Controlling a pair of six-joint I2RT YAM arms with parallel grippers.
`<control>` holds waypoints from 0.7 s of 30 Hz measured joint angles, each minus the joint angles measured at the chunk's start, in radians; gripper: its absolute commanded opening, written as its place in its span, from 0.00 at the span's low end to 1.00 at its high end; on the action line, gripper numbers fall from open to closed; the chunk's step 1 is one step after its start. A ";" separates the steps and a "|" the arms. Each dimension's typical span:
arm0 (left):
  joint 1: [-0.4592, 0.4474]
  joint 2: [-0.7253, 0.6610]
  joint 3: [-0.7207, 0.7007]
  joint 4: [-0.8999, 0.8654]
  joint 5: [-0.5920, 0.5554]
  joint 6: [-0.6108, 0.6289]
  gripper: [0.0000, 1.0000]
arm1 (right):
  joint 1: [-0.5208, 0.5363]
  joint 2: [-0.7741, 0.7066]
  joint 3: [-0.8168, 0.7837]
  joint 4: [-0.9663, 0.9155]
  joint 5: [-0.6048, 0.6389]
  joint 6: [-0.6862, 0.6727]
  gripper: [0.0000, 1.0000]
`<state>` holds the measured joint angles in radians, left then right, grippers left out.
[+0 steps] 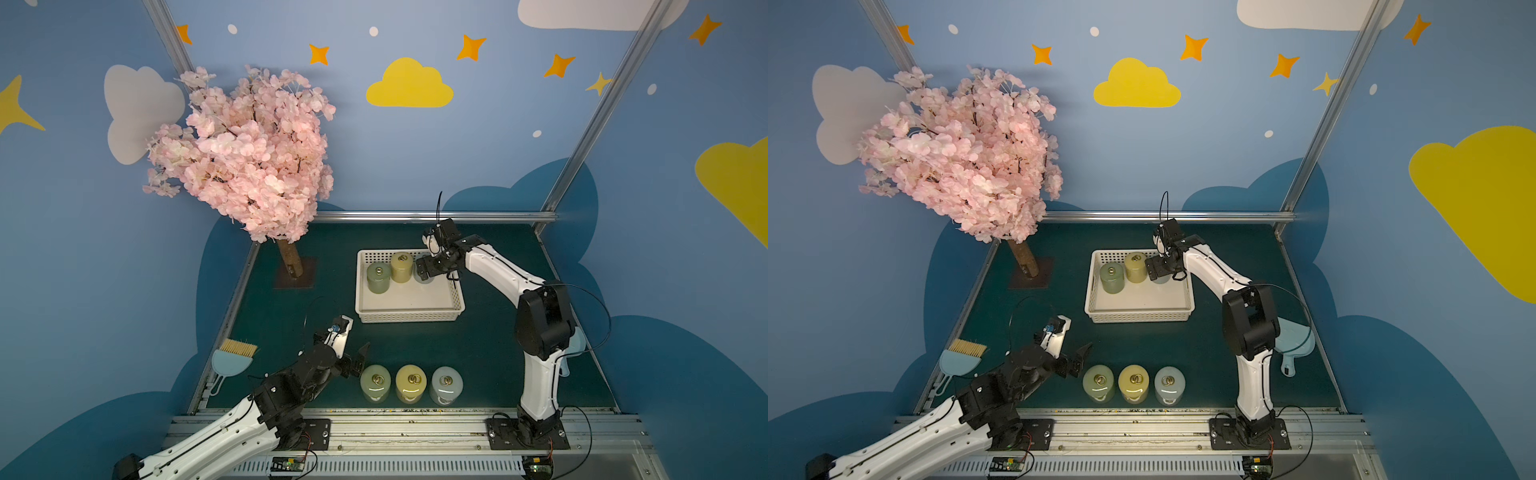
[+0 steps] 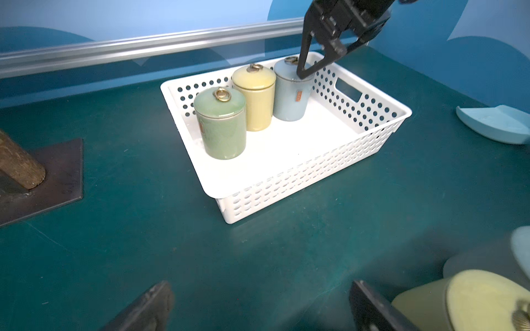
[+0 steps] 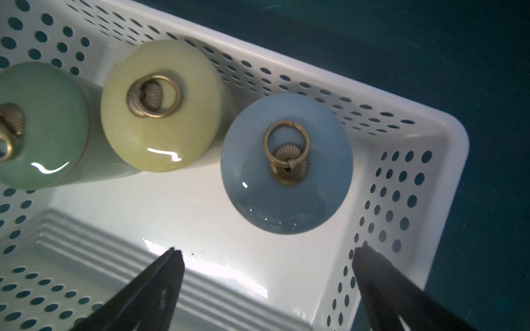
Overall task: Take the tea canister out of the basket
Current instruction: Pick up the tea canister from the basket.
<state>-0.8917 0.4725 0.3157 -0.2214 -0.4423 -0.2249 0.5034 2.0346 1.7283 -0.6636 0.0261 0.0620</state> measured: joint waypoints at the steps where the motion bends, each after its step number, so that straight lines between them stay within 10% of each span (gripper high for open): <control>1: 0.000 -0.019 -0.003 0.003 -0.002 0.005 1.00 | -0.002 0.014 0.011 0.000 0.001 0.000 0.98; 21: 0.000 -0.112 -0.033 0.014 -0.026 0.020 1.00 | -0.021 0.197 0.185 -0.006 -0.003 -0.014 0.94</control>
<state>-0.8917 0.3607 0.2825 -0.2077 -0.4686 -0.2047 0.4828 2.2314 1.9137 -0.6701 0.0231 0.0483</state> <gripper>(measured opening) 0.999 0.943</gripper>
